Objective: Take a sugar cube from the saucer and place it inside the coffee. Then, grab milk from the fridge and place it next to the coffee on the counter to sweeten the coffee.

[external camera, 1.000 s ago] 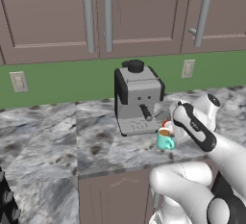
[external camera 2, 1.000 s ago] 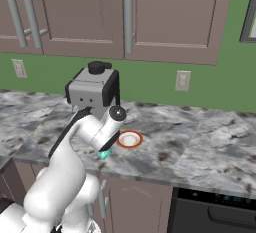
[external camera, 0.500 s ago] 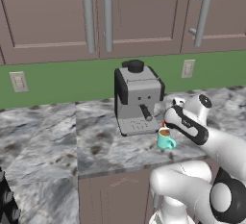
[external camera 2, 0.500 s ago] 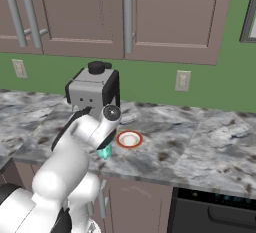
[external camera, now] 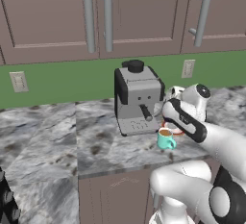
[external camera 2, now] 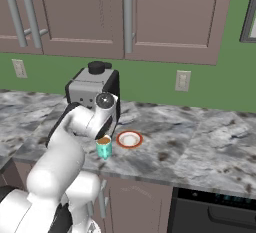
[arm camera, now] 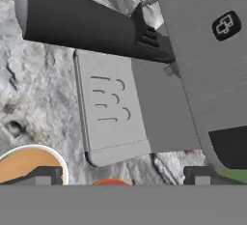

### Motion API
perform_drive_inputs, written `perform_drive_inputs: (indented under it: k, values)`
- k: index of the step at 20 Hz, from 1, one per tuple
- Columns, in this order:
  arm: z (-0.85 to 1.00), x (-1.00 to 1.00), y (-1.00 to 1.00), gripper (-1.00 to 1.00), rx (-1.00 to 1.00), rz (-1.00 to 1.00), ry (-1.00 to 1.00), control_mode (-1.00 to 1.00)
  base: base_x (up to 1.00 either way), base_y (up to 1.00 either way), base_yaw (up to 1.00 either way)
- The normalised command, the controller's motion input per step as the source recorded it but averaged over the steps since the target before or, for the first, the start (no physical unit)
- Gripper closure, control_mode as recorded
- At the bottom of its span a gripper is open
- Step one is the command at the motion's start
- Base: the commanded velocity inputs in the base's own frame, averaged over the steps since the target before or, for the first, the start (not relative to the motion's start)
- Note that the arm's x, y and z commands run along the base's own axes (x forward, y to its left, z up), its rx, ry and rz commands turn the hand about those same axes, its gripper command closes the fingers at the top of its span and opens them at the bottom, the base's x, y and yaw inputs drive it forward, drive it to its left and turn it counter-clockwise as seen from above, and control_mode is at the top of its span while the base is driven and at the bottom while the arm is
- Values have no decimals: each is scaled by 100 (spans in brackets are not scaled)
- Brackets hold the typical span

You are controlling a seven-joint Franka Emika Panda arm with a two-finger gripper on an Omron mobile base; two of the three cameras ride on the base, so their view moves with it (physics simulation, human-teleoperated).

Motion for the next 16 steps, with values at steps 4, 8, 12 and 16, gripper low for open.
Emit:
perform_drive_inputs:
  k: [4,8,12,16]
  values:
    - [100,-35,2,-100,0,-25,-2,-100,0,0,0]
    - [77,-96,0,-100,2,-49,1,-100,0,0,0]
    - [30,-100,0,-100,5,-60,5,-100,0,0,0]
    - [3,-89,5,-100,5,-55,0,-100,0,0,0]
